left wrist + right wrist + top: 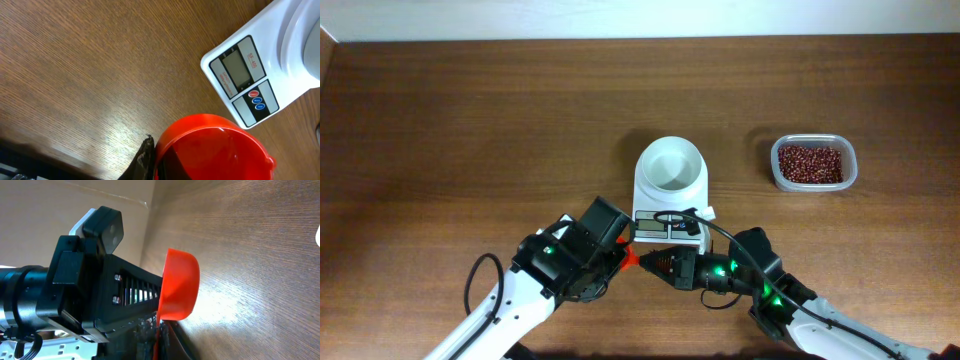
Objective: Scoop and weigh 50g on scale
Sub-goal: 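Release the scoop from the left gripper, keeping it in the right gripper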
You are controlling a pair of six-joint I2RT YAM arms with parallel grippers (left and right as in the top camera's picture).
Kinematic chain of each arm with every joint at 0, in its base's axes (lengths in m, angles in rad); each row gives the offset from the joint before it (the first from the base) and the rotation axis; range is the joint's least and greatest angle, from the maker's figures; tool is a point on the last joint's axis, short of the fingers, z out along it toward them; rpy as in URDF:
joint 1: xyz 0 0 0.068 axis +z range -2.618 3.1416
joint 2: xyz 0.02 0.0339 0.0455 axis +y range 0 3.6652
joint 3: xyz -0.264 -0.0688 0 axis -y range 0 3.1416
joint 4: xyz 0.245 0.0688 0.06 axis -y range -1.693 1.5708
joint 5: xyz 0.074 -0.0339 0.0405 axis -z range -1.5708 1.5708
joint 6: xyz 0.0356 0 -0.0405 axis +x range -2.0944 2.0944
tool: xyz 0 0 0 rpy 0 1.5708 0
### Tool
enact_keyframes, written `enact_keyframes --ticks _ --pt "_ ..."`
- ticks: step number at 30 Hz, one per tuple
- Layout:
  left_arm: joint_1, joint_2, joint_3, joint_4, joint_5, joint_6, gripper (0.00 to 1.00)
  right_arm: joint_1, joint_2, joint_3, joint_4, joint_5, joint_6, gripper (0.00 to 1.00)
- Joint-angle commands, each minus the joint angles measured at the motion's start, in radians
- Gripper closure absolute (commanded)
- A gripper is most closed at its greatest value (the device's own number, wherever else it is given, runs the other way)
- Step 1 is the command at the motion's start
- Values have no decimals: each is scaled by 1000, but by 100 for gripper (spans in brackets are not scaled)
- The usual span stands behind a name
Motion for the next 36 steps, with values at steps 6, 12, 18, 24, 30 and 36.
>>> enact_keyframes --ticks 6,12,18,24,30,36 --pt "-6 -6 -2 -6 -11 -6 72 5 -5 11 14 -18 -53 96" --pt "-6 -6 -2 -6 -11 -6 37 5 -5 11 -24 -17 -76 96" --pt "-6 -6 -2 -6 -11 -6 1 5 -5 11 -69 12 -98 96" --pt "32 -18 6 -10 -18 178 1 5 -5 11 -138 27 -98 96" --pt "171 -167 77 -10 -38 464 1 5 -5 11 -144 28 -204 96" --pt "182 -266 77 -31 -90 474 1 -24 -123 11 -147 -38 -238 96"
